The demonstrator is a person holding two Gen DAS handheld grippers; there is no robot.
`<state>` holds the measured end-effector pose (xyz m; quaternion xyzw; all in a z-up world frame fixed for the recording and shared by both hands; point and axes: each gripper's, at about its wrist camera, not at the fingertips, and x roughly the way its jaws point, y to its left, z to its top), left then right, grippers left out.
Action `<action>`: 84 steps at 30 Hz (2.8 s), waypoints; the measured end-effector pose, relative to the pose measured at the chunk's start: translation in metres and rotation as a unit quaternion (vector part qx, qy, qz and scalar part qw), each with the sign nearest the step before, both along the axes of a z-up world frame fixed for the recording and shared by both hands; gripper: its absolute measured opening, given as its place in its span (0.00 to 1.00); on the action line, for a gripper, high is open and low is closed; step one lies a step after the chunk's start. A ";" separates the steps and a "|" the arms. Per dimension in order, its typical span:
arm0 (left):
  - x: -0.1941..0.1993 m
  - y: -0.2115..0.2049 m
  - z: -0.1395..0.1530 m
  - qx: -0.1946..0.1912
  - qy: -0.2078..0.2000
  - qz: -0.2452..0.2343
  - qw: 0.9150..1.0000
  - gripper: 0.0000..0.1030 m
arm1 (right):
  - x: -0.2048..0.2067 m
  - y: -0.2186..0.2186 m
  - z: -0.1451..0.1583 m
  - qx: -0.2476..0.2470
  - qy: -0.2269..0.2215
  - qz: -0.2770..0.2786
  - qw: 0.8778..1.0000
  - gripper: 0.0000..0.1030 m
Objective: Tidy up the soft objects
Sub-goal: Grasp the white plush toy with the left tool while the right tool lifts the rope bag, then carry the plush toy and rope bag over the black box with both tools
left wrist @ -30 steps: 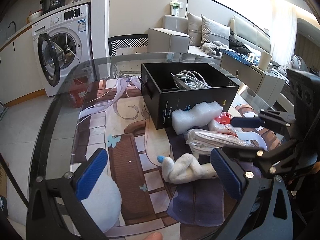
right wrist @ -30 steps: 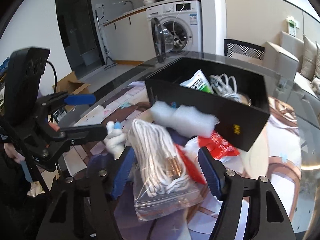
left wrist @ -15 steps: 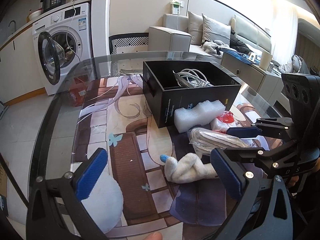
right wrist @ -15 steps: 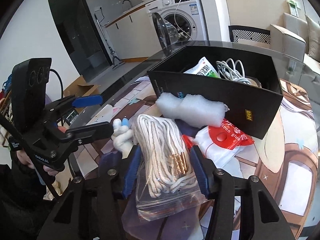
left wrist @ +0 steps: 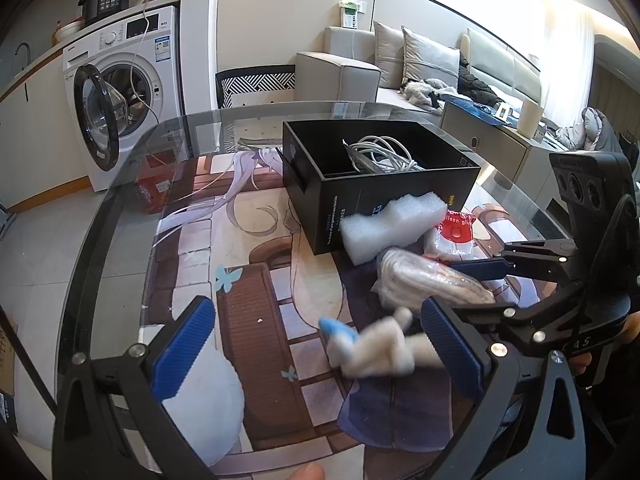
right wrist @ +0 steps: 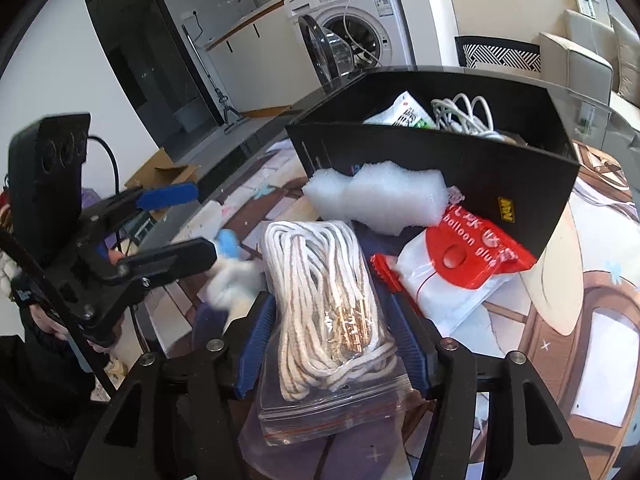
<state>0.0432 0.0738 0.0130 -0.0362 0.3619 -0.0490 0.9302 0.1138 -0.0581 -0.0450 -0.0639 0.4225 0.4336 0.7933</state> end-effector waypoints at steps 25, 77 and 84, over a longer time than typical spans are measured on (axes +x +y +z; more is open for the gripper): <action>-0.005 -0.011 0.003 0.006 0.002 -0.027 1.000 1.00 | -0.010 -0.015 0.028 0.035 -0.035 0.017 0.999 0.39; -0.007 -0.061 -0.024 0.045 0.083 -0.090 0.992 0.88 | -0.024 -0.045 0.071 0.062 -0.089 -0.008 0.994 0.39; -0.012 -0.055 -0.008 0.016 0.056 -0.088 0.994 0.88 | -0.022 -0.052 0.074 0.063 -0.095 -0.021 0.993 0.39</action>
